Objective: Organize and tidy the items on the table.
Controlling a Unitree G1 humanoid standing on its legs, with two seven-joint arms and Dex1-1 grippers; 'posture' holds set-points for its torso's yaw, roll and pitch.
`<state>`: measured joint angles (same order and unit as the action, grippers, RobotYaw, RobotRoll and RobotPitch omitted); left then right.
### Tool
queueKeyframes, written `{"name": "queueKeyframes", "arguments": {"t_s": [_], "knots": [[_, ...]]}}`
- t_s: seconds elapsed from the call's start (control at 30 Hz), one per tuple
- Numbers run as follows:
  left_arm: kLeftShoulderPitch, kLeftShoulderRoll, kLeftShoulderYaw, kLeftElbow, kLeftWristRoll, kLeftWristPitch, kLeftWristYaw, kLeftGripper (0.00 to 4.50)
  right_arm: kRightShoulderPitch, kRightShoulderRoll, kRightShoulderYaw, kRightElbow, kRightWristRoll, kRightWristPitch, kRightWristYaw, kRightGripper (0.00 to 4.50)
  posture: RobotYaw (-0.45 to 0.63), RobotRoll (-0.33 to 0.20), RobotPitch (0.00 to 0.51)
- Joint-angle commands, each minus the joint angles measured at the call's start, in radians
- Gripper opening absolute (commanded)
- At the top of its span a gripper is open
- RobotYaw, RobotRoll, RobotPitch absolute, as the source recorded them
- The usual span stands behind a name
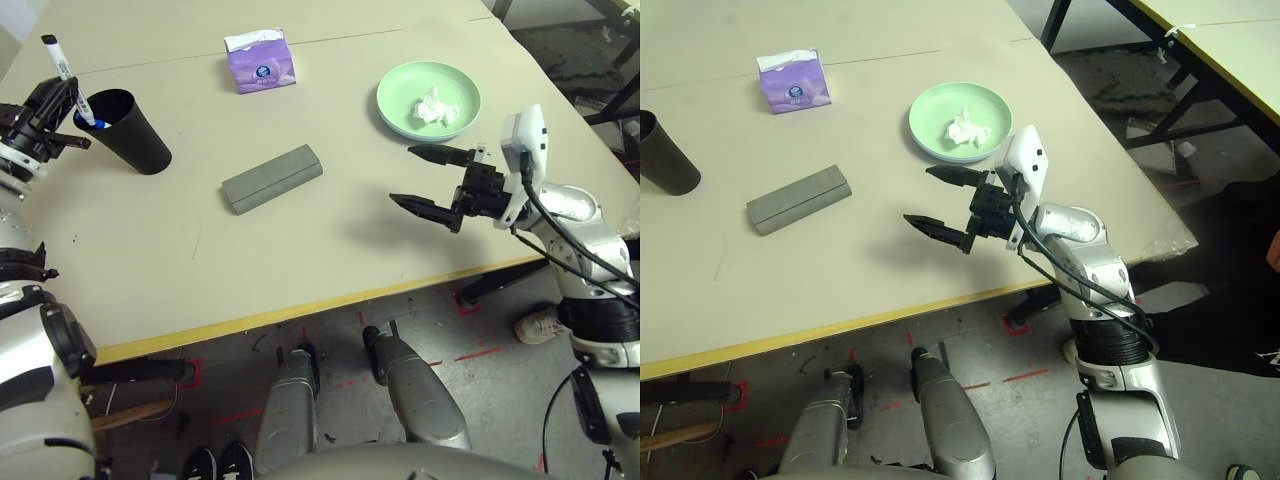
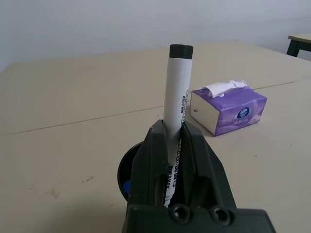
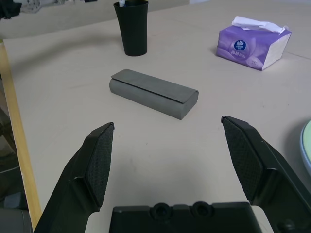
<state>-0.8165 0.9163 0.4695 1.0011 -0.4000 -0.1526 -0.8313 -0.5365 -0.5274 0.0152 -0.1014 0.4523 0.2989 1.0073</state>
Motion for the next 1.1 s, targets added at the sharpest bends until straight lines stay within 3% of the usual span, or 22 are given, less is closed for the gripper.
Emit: {"name": "queueKeyframes", "arguments": {"t_s": [0.03, 0.57, 0.97, 1.1], "knots": [[0.005, -0.009, 0.01, 0.028, 0.0, -0.023, -0.006, 0.27, 0.009, -0.011, -0.007, -0.031, 0.013, 0.015, 0.0, 4.5, -0.25, 0.0, 0.263], [-0.025, -0.044, 0.008, 0.072, -0.001, -0.048, -0.014, 0.27, 0.02, -0.017, -0.014, -0.07, 0.03, 0.039, -0.018, 4.5, -0.27, 0.0, 0.256], [-0.004, -0.025, 0.034, 0.065, -0.012, -0.043, -0.017, 4.34, 0.007, -0.016, -0.012, -0.062, 0.034, 0.044, -0.016, 4.5, -0.26, 0.0, 0.258], [-0.001, -0.019, 0.04, 0.061, -0.012, -0.04, -0.021, 4.46, 0.004, -0.011, -0.008, -0.055, 0.033, 0.042, -0.015, 4.5, -0.25, 0.0, 0.259]]}}
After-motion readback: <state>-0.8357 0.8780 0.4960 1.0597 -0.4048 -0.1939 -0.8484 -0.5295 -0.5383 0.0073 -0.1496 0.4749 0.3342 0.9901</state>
